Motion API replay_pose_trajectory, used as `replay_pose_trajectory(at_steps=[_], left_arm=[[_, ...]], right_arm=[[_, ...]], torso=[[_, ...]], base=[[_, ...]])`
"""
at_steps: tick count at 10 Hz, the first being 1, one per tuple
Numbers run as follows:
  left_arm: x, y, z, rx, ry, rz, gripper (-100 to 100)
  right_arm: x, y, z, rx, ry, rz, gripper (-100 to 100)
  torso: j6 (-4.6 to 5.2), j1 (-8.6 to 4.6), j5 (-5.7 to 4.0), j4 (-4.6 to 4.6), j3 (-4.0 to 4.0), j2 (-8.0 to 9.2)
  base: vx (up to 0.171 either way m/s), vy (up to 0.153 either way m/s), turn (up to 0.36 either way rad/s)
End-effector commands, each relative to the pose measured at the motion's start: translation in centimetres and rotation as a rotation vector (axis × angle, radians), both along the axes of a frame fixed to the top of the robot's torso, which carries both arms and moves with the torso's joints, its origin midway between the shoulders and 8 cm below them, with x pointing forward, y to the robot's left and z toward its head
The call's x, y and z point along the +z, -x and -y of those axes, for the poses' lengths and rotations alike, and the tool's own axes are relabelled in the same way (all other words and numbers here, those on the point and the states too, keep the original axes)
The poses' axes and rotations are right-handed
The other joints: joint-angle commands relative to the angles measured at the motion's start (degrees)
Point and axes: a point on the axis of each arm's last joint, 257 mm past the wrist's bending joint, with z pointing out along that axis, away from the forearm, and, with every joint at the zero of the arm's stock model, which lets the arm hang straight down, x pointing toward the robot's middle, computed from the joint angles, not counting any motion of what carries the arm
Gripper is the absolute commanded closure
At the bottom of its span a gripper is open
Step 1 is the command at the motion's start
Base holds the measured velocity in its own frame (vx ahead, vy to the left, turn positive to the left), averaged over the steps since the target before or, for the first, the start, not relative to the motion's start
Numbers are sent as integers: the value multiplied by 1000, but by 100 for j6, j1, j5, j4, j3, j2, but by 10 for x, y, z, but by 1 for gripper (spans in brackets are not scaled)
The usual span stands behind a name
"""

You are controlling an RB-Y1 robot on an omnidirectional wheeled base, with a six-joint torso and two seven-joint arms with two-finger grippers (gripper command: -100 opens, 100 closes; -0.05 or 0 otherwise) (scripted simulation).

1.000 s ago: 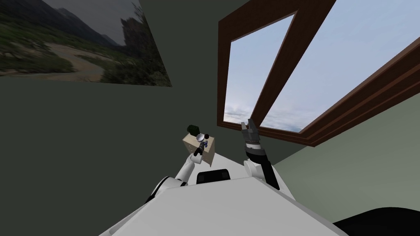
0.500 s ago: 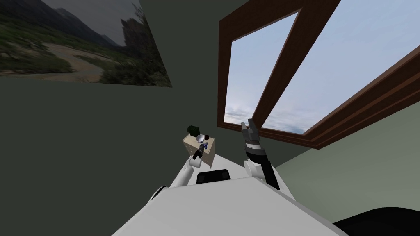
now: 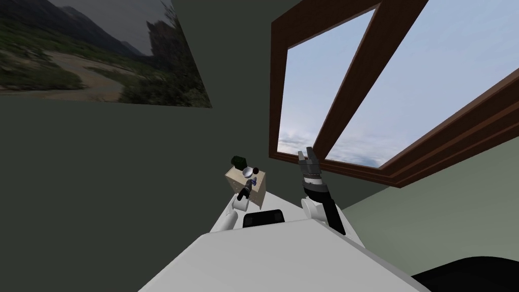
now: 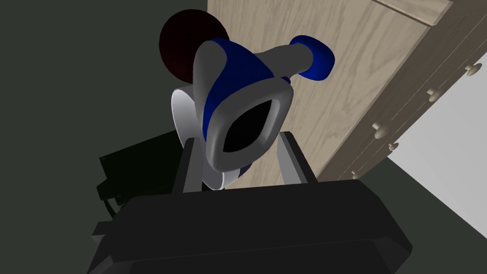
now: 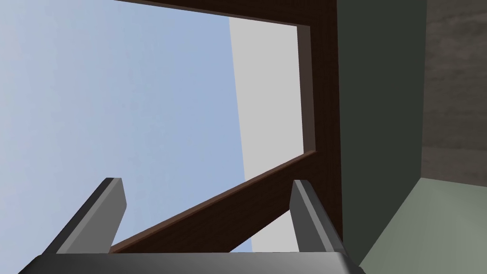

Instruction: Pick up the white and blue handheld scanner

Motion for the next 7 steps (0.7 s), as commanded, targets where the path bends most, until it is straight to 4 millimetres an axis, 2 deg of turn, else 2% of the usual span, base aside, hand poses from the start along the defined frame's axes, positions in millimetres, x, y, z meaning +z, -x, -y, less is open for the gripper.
replay_pose_trajectory(at_steps=[1,2,3,4,6,7], left_arm=[[3,6,2,2,4,5,100],[8,2,3,1,7,18,100],[-3,22,2,-7,-3,-15,100],[-5,26,1,-2,0,-18,100],[11,15,4,-2,9,17,100],[1,36,4,-9,1,-15,100]], right_arm=[[0,0,0,0,0,0,0],[0,0,0,0,0,0,0],[0,0,0,0,0,0,0],[0,0,0,0,0,0,0],[0,0,0,0,0,0,0],[0,0,0,0,0,0,0]], torso=[[0,0,0,0,0,0],[1,0,0,3,1,-1],[2,0,1,7,5,5],[1,0,2,2,1,1],[3,2,5,-5,-3,0],[4,1,5,-2,0,5]], base=[[41,-3,19],[17,0,3],[45,-2,12],[46,0,15],[8,0,0],[27,0,12]])
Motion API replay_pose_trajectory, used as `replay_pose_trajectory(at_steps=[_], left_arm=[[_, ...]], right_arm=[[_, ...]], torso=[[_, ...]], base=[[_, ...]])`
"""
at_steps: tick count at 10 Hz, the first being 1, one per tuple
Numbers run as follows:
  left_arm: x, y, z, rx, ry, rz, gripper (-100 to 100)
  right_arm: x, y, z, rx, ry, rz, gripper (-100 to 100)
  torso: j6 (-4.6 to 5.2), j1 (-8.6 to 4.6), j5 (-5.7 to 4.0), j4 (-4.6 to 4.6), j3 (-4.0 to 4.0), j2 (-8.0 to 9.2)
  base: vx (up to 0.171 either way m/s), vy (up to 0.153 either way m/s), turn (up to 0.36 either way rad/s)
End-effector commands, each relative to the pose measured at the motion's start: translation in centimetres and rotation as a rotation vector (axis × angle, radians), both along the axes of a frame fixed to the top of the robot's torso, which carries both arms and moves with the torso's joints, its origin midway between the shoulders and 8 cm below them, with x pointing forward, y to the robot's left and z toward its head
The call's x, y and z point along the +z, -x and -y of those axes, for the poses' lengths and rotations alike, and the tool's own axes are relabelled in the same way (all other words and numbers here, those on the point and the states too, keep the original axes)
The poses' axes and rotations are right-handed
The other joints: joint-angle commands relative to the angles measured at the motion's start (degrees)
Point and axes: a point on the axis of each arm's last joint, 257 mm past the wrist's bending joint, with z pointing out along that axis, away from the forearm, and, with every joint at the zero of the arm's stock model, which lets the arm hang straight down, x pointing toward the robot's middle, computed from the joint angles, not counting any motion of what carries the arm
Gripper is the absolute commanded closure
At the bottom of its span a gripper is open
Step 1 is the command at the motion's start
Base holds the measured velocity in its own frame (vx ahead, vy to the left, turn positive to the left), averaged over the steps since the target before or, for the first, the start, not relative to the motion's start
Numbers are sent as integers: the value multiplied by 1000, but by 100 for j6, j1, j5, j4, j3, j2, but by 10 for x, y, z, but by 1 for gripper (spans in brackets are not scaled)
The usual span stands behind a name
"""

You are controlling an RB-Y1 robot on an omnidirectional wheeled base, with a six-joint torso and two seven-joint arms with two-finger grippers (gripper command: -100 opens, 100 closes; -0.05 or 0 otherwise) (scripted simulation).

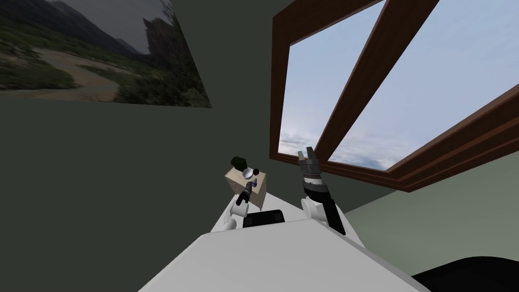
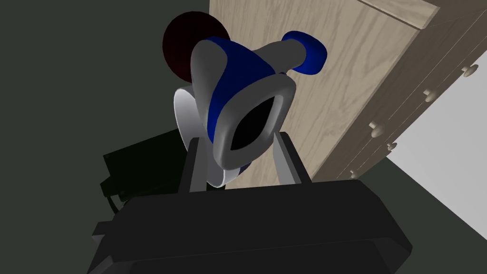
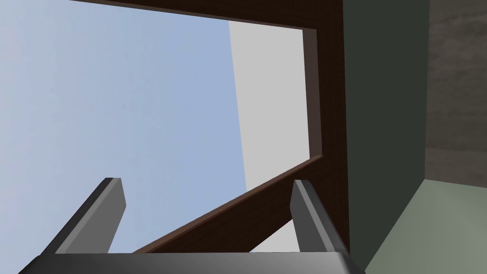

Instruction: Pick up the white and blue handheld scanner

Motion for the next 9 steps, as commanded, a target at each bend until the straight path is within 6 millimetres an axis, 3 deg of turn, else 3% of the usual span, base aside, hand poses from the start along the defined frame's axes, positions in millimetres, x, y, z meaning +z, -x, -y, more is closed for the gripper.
replay_pose_trajectory(at_steps=[1,2,3,5,6,8,9], left_arm=[[5,5,1,0,5,7,100],[9,2,2,0,7,15,100],[-1,22,2,-8,-1,-18,100],[14,16,4,-3,11,14,100],[2,37,5,-12,2,-25,100],[19,31,6,-6,16,10,100],[11,34,5,-7,11,-5,100]], right_arm=[[0,0,0,0,0,0,0],[0,0,0,0,0,0,0],[0,0,0,0,0,0,0],[0,0,0,0,0,0,0],[0,0,0,0,0,0,0],[0,0,0,0,0,0,0],[0,0,0,0,0,0,0]], torso=[[0,0,0,0,0,0],[2,-2,0,4,-1,-5],[3,-3,0,5,0,-4],[1,0,0,4,-3,-9],[3,-1,1,8,2,-2],[1,-1,1,5,0,-4],[2,-1,0,11,6,2]], base=[[34,-6,18],[24,-6,1],[52,-5,12],[31,0,9],[38,0,10],[27,-5,10],[0,0,0]])
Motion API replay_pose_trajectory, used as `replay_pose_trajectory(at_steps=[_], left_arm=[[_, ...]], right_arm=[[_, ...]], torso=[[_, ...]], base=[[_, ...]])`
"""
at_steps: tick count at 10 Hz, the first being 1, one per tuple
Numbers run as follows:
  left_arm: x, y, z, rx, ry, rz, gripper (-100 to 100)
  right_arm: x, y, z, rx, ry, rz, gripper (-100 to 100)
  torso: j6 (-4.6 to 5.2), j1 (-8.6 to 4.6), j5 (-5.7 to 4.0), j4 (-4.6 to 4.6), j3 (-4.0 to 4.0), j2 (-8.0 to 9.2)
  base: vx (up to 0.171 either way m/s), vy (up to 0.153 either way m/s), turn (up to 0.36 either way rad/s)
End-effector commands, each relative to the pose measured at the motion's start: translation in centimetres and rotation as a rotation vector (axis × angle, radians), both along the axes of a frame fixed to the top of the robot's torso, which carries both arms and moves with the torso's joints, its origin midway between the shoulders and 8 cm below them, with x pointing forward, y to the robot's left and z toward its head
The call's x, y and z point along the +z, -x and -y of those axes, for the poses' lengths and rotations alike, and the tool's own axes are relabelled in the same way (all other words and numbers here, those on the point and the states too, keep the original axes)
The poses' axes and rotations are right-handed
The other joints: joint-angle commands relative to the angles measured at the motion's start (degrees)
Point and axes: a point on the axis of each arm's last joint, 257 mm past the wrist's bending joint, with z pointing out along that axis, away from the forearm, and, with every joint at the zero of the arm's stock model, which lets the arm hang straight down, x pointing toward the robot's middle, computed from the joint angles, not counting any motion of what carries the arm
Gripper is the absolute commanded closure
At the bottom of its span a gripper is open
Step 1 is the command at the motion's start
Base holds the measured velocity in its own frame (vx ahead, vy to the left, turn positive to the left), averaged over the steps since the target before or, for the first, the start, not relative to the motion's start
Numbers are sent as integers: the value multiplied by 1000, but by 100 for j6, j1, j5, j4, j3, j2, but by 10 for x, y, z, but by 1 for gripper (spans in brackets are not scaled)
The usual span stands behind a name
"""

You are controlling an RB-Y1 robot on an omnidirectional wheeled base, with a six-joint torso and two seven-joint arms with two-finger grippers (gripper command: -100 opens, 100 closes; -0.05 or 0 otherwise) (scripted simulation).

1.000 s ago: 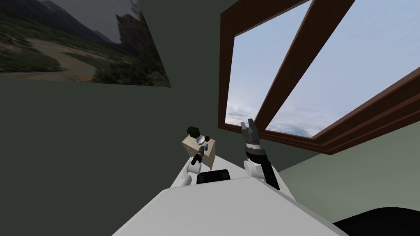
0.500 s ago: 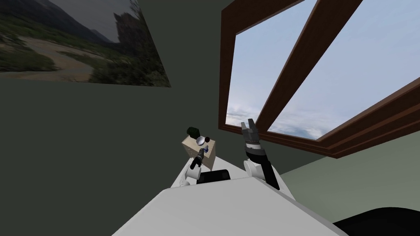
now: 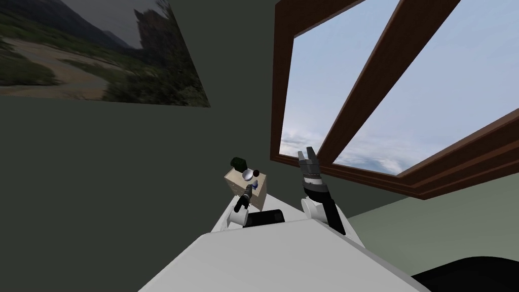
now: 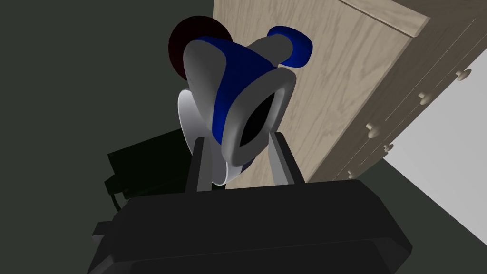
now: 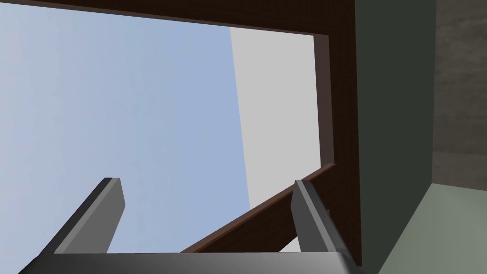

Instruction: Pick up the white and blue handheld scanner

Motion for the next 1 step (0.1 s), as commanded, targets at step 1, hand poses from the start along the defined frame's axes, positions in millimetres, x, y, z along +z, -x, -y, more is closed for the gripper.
replay_pose_trajectory(at_steps=[1], left_arm=[[0,0,0,0,0,0,0]], right_arm=[[0,0,0,0,0,0,0]], torso=[[0,0,0,0,0,0]], base=[[0,0,0]])
